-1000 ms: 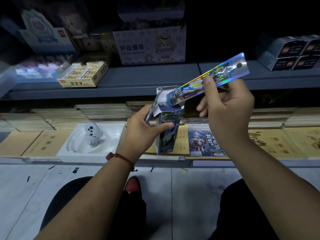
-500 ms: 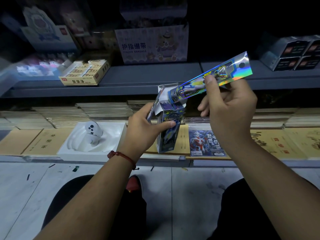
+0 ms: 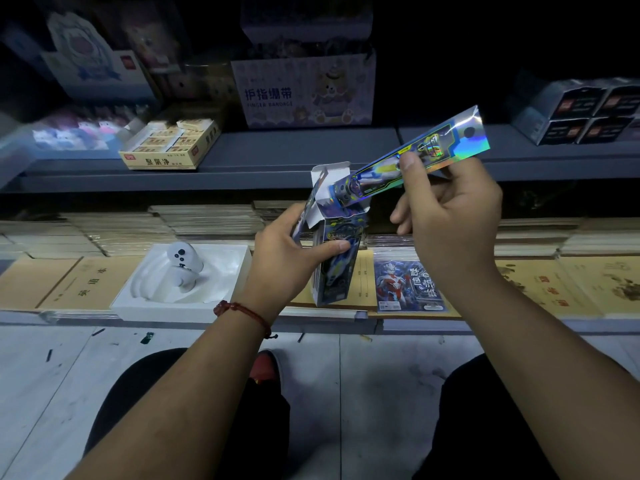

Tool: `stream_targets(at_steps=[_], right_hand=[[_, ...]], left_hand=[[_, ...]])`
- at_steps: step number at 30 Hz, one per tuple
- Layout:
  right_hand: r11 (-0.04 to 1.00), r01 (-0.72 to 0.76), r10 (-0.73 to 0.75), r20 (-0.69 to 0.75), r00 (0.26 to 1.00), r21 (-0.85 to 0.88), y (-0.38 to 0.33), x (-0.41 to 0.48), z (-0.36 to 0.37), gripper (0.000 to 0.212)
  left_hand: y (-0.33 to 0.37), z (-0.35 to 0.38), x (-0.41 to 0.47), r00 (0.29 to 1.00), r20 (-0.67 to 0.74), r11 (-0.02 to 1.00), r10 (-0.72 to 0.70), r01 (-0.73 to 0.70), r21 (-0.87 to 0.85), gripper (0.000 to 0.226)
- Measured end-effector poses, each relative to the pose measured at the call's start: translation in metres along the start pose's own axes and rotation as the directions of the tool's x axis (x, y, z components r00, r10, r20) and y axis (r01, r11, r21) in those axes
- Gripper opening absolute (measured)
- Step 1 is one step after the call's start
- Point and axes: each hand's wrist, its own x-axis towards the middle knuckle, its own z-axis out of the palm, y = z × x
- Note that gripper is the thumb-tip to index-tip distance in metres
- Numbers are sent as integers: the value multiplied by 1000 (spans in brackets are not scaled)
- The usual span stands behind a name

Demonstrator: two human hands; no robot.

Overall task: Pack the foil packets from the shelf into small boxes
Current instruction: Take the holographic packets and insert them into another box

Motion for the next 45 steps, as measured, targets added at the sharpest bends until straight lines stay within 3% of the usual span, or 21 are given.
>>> stream_targets(at_steps=[11, 19, 23, 28, 30, 34, 36, 39, 45], right_hand=[[995, -16, 22, 66, 998, -101, -24, -4, -1, 23], [970, -40, 106, 274, 956, -238, -37, 3, 9, 17], [968, -78, 139, 250, 958, -240, -21, 14, 24, 18], [955, -31, 139, 349, 927, -296, 21, 20, 45, 24], [942, -15, 149, 377, 914, -336, 36, 12, 48, 26], [920, -134, 298, 436, 849, -367, 75, -2, 62, 42], [914, -155, 329, 463, 823, -374, 83, 0, 64, 38], [928, -211, 320, 368, 873, -307, 93, 10, 57, 24], [913, -123, 272, 355, 894, -389, 97, 19, 49, 19]], left_hand=[[0, -13, -15, 998, -42, 997, 54, -51, 63, 50], [5, -36, -1, 989, 109, 986, 95, -109, 125, 55], [3, -34, 15, 977, 150, 967, 150, -177, 186, 57], [-13, -29, 21, 974, 61, 943, 217, -225, 245, 55], [-22, -30, 19, 974, 59, 946, 217, -224, 234, 51], [-52, -32, 32, 976, 154, 913, 152, -198, 356, 45], [-62, -29, 39, 976, 189, 910, 107, -173, 376, 45], [-70, -19, 49, 971, 223, 911, 82, -164, 380, 46], [-81, -2, 53, 971, 234, 898, 36, -134, 418, 52]])
